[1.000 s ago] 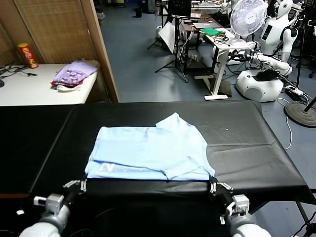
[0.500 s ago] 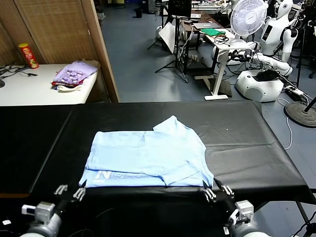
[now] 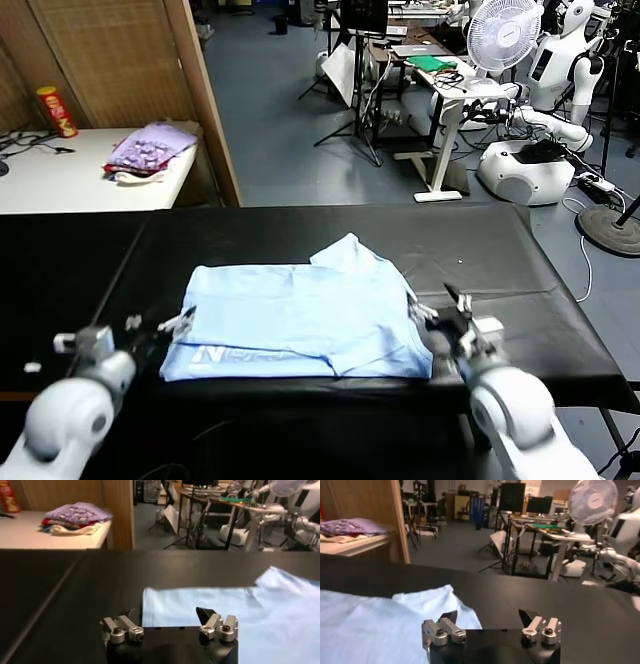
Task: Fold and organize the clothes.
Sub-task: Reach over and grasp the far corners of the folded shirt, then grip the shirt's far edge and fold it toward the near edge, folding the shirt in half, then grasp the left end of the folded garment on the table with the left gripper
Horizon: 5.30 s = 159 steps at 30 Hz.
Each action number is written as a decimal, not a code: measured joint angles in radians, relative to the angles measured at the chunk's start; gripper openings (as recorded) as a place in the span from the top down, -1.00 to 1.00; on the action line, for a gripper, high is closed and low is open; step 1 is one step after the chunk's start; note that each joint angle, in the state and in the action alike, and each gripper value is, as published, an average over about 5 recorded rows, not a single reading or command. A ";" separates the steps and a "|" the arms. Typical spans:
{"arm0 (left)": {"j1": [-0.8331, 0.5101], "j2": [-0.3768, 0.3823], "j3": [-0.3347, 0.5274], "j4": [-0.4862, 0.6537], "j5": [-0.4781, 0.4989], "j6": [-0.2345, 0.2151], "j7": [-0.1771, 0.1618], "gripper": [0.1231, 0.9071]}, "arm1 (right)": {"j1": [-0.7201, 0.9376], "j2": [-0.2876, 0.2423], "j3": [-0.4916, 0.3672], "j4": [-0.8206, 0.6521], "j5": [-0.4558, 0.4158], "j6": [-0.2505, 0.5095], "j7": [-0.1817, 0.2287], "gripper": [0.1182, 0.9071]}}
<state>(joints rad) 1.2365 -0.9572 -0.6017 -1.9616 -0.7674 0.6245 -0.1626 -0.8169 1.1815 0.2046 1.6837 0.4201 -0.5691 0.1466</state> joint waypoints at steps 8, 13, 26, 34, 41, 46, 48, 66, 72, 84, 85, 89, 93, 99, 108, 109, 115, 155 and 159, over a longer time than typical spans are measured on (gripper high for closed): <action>-0.236 -0.011 0.136 0.194 -0.050 0.023 -0.031 -0.72 | 0.245 0.106 -0.135 -0.327 -0.005 0.008 -0.040 -0.72; -0.358 -0.023 0.209 0.325 -0.065 0.045 -0.019 -0.72 | 0.328 0.161 -0.158 -0.476 -0.019 0.018 -0.065 -0.72; -0.487 -0.039 0.277 0.510 -0.073 0.074 0.009 -0.59 | 0.388 0.222 -0.169 -0.628 -0.038 -0.010 -0.095 -0.16; -0.478 -0.035 0.278 0.514 -0.063 0.080 0.031 0.45 | 0.383 0.225 -0.171 -0.628 -0.039 -0.007 -0.095 0.91; -0.471 -0.043 0.277 0.517 -0.001 0.034 0.050 0.99 | 0.351 0.218 -0.147 -0.597 -0.046 0.069 -0.092 0.99; -0.452 -0.050 0.259 0.496 0.055 -0.011 0.059 0.99 | 0.308 0.193 -0.115 -0.519 -0.031 0.121 -0.110 0.99; -0.438 -0.049 0.247 0.474 0.064 -0.018 0.059 0.99 | 0.280 0.176 -0.102 -0.465 -0.015 0.128 -0.121 0.99; -0.188 -0.010 0.122 0.152 0.108 -0.031 0.025 0.99 | -0.072 -0.026 0.011 0.105 0.128 -0.086 -0.034 0.99; -0.077 -0.015 0.078 0.048 0.181 -0.035 0.017 0.99 | -0.190 -0.044 0.044 0.225 0.128 -0.123 -0.019 0.99; 0.113 -0.008 0.008 -0.039 0.267 -0.044 0.050 0.99 | -0.313 -0.048 0.062 0.312 0.093 -0.165 -0.017 0.99; 0.124 -0.008 0.006 -0.041 0.274 -0.046 0.052 0.99 | -0.319 -0.047 0.062 0.313 0.092 -0.164 -0.018 0.99; 0.163 -0.009 0.000 -0.044 0.305 -0.054 0.057 0.99 | -0.336 -0.043 0.066 0.319 0.092 -0.156 -0.024 0.92; 0.183 -0.014 -0.003 -0.051 0.314 -0.051 0.055 0.96 | -0.351 -0.047 0.082 0.337 0.093 -0.144 -0.041 0.50; 0.195 -0.013 -0.021 -0.076 0.306 -0.052 0.054 0.32 | -0.345 -0.049 0.110 0.342 0.073 -0.082 -0.043 -0.30; 0.115 -0.038 -0.001 -0.029 0.262 -0.060 0.019 -0.68 | -0.274 0.007 0.090 0.230 -0.038 -0.016 -0.030 -0.72; 0.101 -0.044 0.006 -0.017 0.246 -0.055 0.018 -0.71 | -0.266 0.014 0.086 0.215 -0.042 -0.016 -0.029 -0.72; 0.040 -0.079 0.044 0.045 0.185 -0.039 0.024 -0.72 | -0.230 0.045 0.075 0.134 -0.056 -0.011 -0.029 -0.72; -0.024 -0.159 0.040 0.182 0.352 -0.227 -0.006 -0.26 | -0.338 0.111 0.113 0.141 -0.175 0.193 -0.026 -0.69; 0.006 -0.156 0.018 0.150 0.324 -0.223 -0.007 -0.66 | -0.362 0.110 0.121 0.185 -0.168 0.189 -0.026 -0.72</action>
<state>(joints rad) 1.2426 -1.1136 -0.5840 -1.8118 -0.4429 0.4012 -0.1698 -1.1787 1.2912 0.3258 1.8685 0.2519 -0.3797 0.1209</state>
